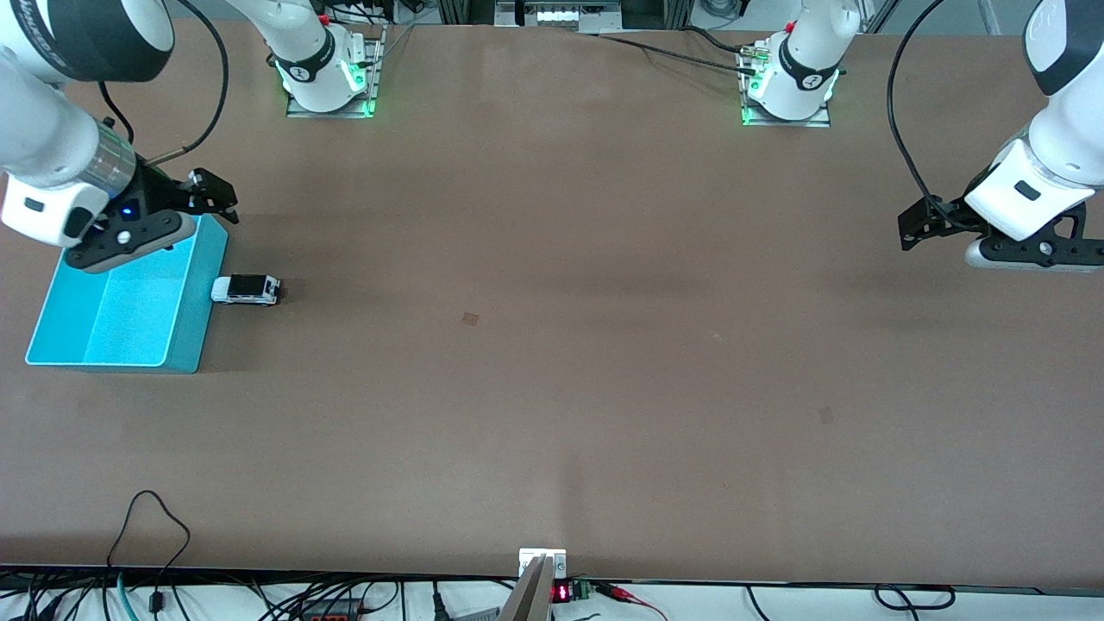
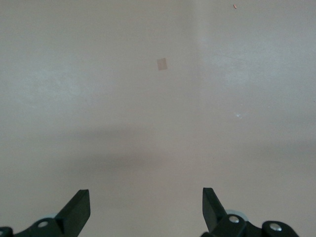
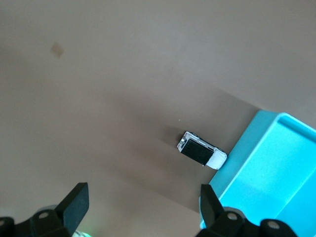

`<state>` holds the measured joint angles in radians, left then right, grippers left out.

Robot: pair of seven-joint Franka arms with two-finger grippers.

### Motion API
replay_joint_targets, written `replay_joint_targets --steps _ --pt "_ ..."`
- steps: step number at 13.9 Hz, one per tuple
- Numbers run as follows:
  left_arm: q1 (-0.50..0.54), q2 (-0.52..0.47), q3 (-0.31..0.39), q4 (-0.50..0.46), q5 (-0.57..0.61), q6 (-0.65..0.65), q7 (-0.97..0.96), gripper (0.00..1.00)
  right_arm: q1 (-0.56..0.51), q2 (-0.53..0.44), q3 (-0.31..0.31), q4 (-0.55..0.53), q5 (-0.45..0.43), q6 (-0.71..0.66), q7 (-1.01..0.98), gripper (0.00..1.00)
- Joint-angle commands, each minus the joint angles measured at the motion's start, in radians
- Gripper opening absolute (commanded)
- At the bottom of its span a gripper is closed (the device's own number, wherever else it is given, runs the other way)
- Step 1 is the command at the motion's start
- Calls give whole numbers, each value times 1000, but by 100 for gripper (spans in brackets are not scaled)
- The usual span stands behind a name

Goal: Wind and store white jeep toy
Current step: 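Lower the right gripper over the jeep beside the box, then close the right gripper on the jeep and lift it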

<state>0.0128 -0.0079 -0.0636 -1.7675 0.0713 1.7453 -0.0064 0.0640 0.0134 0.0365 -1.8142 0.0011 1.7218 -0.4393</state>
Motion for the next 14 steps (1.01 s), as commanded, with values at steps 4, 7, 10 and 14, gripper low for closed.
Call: replay_joint_targets --steps 4,7,10,14 --pt "-2 -17 -1 6 -5 -24 26 100 -35 3 -7 -199 -10 175 -451 100" --pt "-4 -17 -1 6 -5 -24 26 100 -67 7 -9 -362 -12 399 -710 100" --pt "-4 -17 -15 6 -5 -24 25 100 -133 86 -7 -424 -12 560 -940 100" --pt "-4 -17 -16 8 -5 -26 23 100 -200 172 -7 -465 -9 715 -1113 100"
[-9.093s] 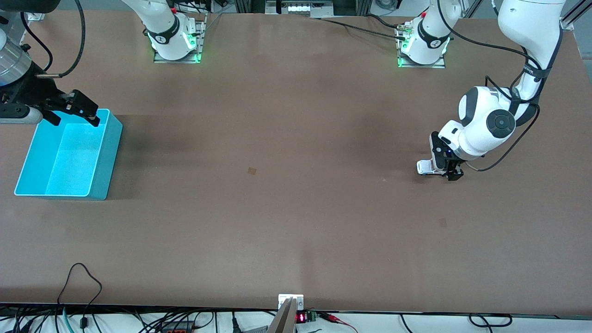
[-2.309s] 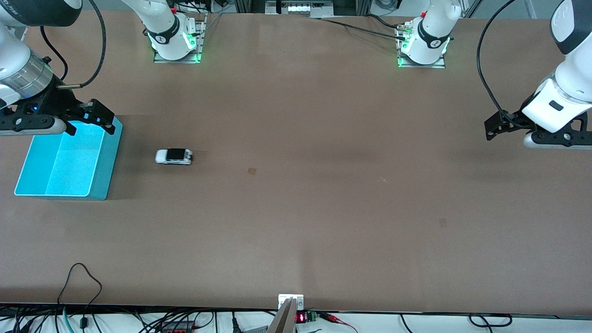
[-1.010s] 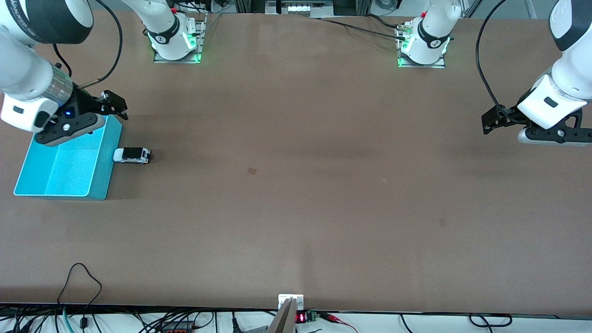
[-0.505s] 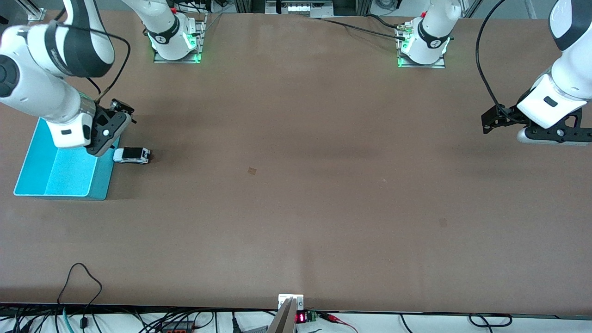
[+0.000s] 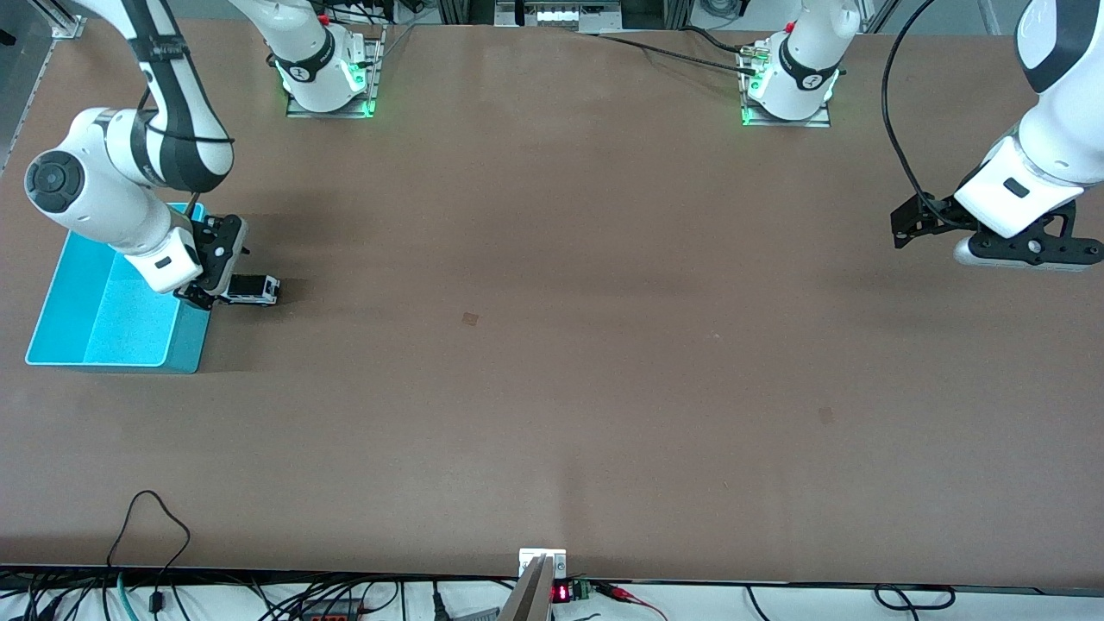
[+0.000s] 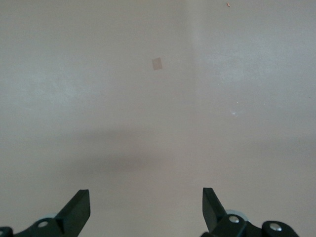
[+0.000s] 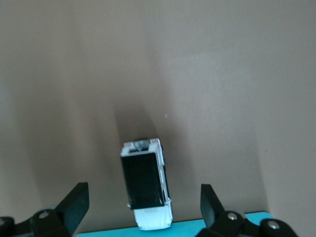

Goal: Wind and store white jeep toy
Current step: 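Close the right gripper on the jeep and lift it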

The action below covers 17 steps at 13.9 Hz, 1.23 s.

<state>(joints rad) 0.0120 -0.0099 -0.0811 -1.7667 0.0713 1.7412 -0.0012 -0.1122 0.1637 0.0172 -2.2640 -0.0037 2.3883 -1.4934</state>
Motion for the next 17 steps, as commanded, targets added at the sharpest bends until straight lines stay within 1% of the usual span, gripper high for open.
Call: replay_joint_targets --steps 1,3,6,11,13,14,16,17 --pt "-3 -15 0 7 -5 -20 18 100 -29 40 12 -15 -4 69 -73 100" --pt "-3 -15 -8 7 -5 -20 17 100 -43 74 12 -19 -1 100 -100 100" --pt "-3 -13 -11 9 -4 -20 13 100 -50 88 13 -48 -1 147 -105 100" --pt "-3 -13 -14 9 -4 -20 12 100 -53 131 13 -100 -1 274 -107 100" --pt "-3 -13 -15 10 -4 -20 12 100 -55 131 13 -106 1 279 -107 100" --pt "-3 -13 -16 10 -4 -20 12 100 -56 129 13 -106 -1 279 -107 97" --pt "-3 -13 -16 15 -4 -22 12 100 -58 129 13 -106 -1 278 -119 67" --pt "-3 -12 -16 15 -4 -20 13 100 -57 129 13 -106 -1 278 -134 45"
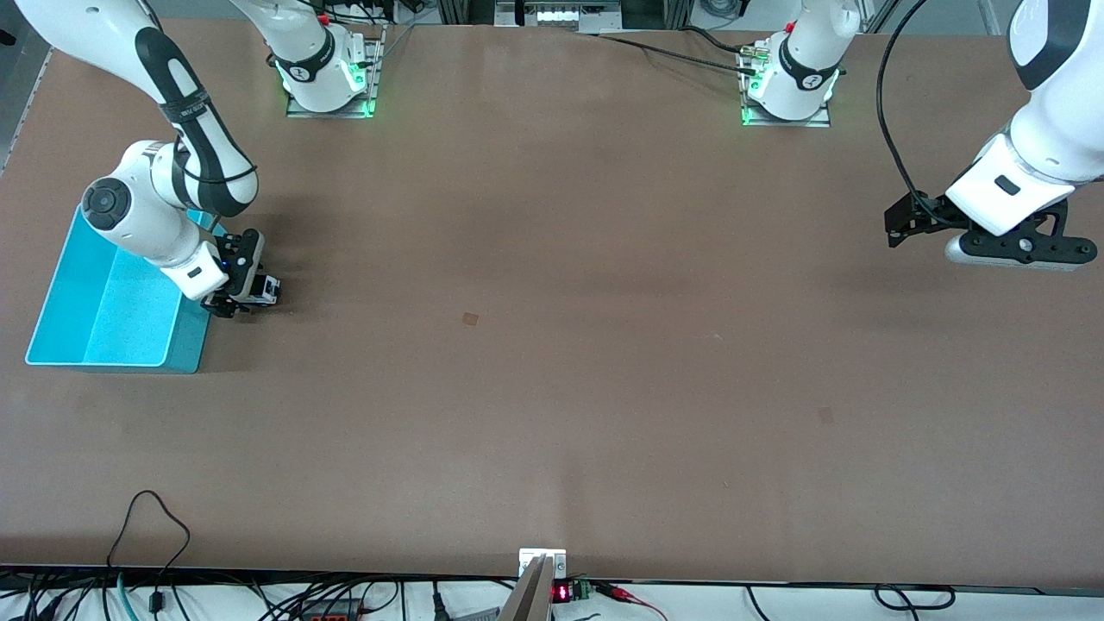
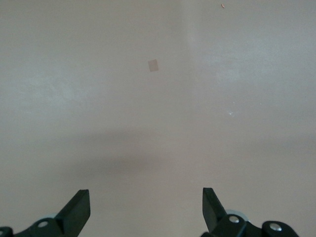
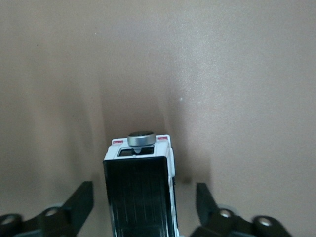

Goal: Wind and store white jeep toy
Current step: 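Close the right gripper on the jeep and lift it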

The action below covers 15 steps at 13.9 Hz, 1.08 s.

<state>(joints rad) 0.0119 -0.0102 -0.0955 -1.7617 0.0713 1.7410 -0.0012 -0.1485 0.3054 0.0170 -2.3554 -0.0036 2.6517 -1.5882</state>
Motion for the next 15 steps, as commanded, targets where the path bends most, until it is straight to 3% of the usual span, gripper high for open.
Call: replay_joint_targets --steps 1,3,9,15 --pt "-3 -13 -1 10 -4 -20 12 100 -22 -11 14 -15 -1 14 -41 25" --pt "-3 -11 -1 10 -4 -20 13 100 -20 -12 15 -15 -1 13 -41 0" --pt "-3 -11 -1 10 -4 -21 13 100 1 -74 67 24 25 -13 71 0" --pt "-3 -11 0 10 -4 -21 18 100 -3 -112 63 218 28 -220 368 0"
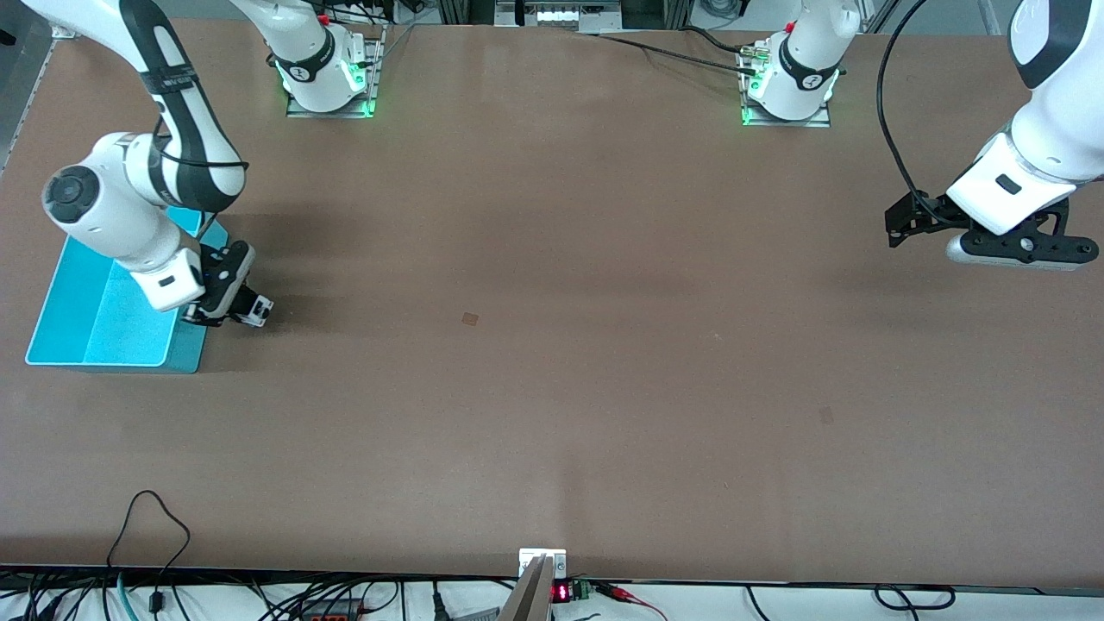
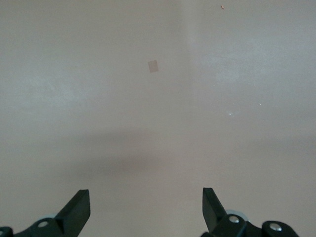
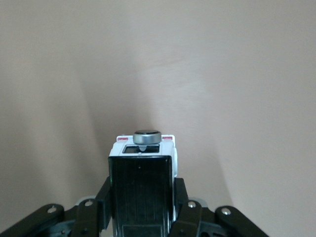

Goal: Wind and store white jeep toy
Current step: 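Carry the jeep over the turquoise box and lower it inside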

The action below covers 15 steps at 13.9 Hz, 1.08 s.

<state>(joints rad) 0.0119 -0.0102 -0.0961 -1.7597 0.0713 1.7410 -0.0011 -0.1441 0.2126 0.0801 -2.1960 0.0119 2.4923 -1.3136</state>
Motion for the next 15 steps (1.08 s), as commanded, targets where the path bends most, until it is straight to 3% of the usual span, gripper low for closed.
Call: replay_joint_targets --steps 1,7,15 --pt "-3 -11 2 9 -4 -20 20 100 -15 -24 -5 80 16 -73 152 0" --pt "-3 -10 2 20 -4 -34 20 100 -112 -52 -34 111 14 -76 551 0" --pt "-4 -8 1 22 -4 -37 18 100 -242 -2 -56 64 -1 -70 873 0"
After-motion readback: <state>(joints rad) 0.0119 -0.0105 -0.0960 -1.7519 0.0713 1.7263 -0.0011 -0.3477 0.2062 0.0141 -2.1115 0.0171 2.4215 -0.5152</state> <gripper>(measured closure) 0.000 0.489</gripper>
